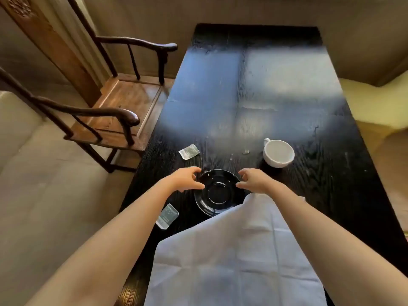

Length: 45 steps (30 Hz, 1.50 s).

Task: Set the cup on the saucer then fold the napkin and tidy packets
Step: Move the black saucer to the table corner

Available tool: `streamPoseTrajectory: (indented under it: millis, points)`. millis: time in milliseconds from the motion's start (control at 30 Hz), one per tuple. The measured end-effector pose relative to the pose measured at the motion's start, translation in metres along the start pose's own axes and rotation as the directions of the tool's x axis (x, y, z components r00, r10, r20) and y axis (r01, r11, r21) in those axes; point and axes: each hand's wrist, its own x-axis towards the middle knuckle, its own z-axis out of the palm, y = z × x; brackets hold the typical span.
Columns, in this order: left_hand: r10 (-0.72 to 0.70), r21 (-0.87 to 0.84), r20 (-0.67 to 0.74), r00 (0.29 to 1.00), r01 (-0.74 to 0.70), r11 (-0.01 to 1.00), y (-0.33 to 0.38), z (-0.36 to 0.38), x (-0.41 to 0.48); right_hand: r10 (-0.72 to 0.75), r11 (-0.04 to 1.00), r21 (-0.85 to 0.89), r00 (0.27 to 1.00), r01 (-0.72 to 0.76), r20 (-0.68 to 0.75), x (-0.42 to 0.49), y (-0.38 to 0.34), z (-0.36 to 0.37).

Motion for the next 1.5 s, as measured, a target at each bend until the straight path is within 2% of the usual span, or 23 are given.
streamPoseTrajectory:
  millis: [100,200,400,500,600,767,833,967,1100,1233,1400,1500]
  points:
    - [-0.062,-0.165,0.034,0.997,0.067,0.984,-0.01,0.017,0.005,0.031,0.999,0.022,0.999,-0.031,0.014,0.004,0.007,0.01]
    - [-0.103,-0.381,0.015,0.995,0.101,0.919,-0.018,0.035,0.012,0.048,0.997,0.055,0.999,-0.049,0.017,0.007,0.008,0.023]
    - [-0.164,-0.511,-0.05,0.985,0.116,0.852,-0.025,0.052,0.024,0.081,0.98,0.185,0.995,-0.069,-0.059,0.015,0.009,0.035]
    - [-0.174,-0.538,-0.084,0.981,0.102,0.837,-0.028,0.053,0.025,0.074,0.97,0.24,0.992,-0.047,-0.105,0.012,0.005,0.034]
    - [-0.175,-0.554,-0.141,0.974,0.068,0.829,-0.025,0.041,0.025,0.086,0.923,0.385,0.984,-0.02,-0.154,0.006,-0.001,0.025]
    - [-0.099,-0.59,-0.177,0.979,-0.025,0.807,0.005,0.005,0.01,0.098,0.833,0.553,0.981,0.013,-0.17,-0.013,-0.007,-0.008]
    - [-0.074,-0.604,-0.178,0.981,-0.05,0.795,0.023,-0.01,0.002,0.131,0.758,0.652,0.979,0.004,-0.158,-0.025,-0.007,-0.023]
    - [0.017,-0.61,-0.12,0.993,-0.087,0.787,0.066,-0.031,-0.016,0.19,0.545,0.838,0.975,-0.007,-0.116,-0.066,0.0,-0.062]
    - [0.118,-0.638,-0.014,0.993,-0.1,0.763,0.115,-0.034,-0.037,0.224,0.487,0.873,0.966,0.0,-0.125,-0.112,0.024,-0.099]
    - [0.188,-0.639,0.065,0.98,-0.104,0.762,0.157,-0.018,-0.056,0.253,0.48,0.877,0.96,-0.014,-0.123,-0.153,0.059,-0.121]
    - [0.221,-0.681,0.108,0.969,-0.089,0.727,0.198,0.039,-0.067,0.285,0.452,0.891,0.954,-0.051,-0.09,-0.2,0.119,-0.121]
    - [0.222,-0.665,0.133,0.966,-0.079,0.743,0.219,0.088,-0.066,0.334,0.429,0.899,0.94,-0.09,-0.065,-0.222,0.165,-0.104]
